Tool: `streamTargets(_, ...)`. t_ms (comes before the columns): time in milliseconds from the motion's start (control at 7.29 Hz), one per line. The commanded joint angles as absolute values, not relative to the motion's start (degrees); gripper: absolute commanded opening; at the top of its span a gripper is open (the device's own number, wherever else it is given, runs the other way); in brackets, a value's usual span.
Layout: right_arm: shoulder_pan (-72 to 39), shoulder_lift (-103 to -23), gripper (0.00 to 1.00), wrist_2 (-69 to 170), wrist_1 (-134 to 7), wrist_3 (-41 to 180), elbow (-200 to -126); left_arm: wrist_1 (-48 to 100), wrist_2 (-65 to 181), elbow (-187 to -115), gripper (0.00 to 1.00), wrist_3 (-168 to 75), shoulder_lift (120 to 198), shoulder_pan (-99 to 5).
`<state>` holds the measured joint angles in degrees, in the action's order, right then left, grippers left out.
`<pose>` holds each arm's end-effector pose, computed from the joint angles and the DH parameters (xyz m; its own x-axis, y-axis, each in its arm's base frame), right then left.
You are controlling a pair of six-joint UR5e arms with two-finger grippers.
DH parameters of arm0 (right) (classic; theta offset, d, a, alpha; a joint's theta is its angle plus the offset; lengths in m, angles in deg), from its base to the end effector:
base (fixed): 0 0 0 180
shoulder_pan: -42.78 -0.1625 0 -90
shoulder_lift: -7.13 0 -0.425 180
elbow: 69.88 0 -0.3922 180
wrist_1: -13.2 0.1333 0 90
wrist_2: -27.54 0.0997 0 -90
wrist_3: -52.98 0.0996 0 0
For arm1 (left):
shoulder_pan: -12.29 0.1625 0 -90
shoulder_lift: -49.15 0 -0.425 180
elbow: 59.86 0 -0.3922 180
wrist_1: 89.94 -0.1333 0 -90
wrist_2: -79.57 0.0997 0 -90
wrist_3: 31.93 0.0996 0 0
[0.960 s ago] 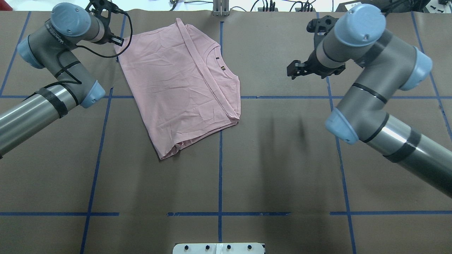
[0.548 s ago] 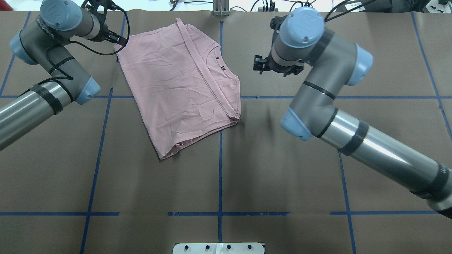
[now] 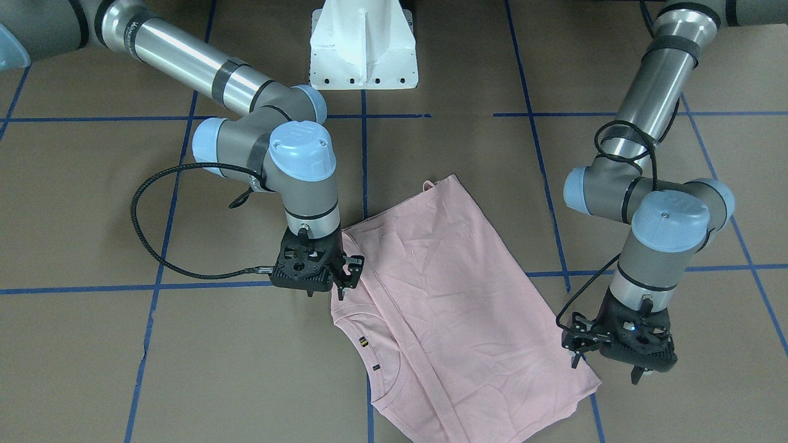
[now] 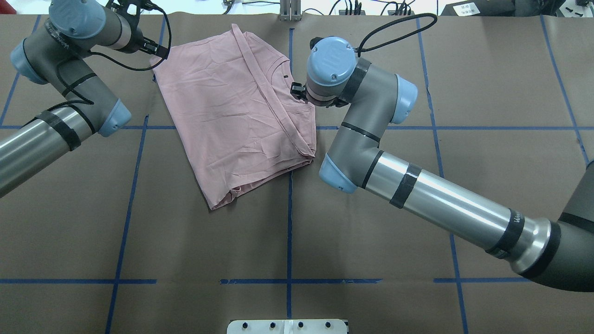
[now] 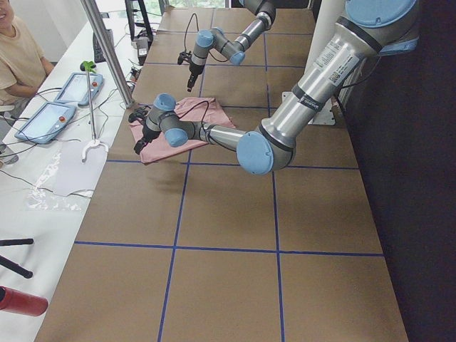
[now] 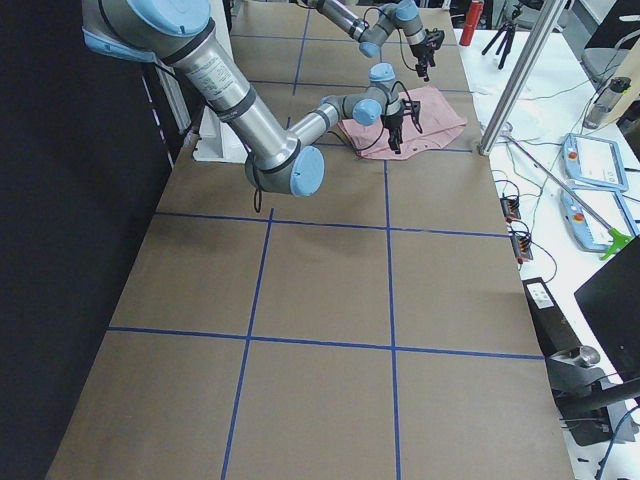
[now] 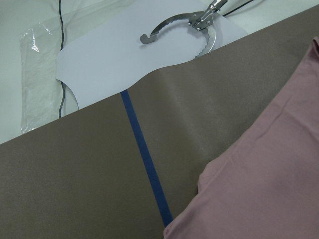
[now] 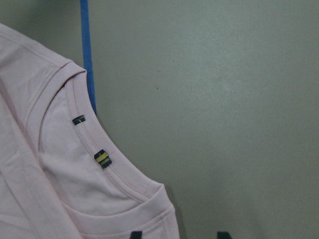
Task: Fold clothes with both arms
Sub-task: 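Move the right gripper to the shirt's collar edge while the left gripper holds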
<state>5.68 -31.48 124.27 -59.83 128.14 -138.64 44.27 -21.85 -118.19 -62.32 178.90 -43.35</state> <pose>-0.5739 -0.5866 0.2250 0.6605 0.1806 0.7288 -0.3739 0.9209 0.1106 0.3568 -0.7231 0.4150 0.7964 0.3333 -0.5047 0.0668 0.7808 0.6212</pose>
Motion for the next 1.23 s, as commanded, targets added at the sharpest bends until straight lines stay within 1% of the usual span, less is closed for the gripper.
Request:
streamTargets(0,7.62,-30.84,0.59,121.68,-59.84,128.48,-136.6,44.27,-21.86,-118.22,1.0,-62.34,178.87,-43.35)
streamTargets(411,8.94,-30.05,0.54,119.74,-59.66,128.66,-134.48,44.36,-21.86,-118.91,1.0,-62.34,178.09,-43.35)
streamTargets(685,9.47,-30.05,0.48,119.65,-59.84,128.66,-134.48,44.36,-21.86,-119.09,1.0,-62.34,177.82,-43.26)
streamTargets(960,9.91,-30.13,0.44,119.39,-59.84,128.74,-134.04,44.44,-21.86,-119.36,1.0,-62.43,177.64,-43.35)
streamTargets(1097,10.0,-30.13,0.4,118.77,-59.75,128.74,-133.86,44.36,-21.86,-119.44,1.0,-62.34,177.64,-43.35)
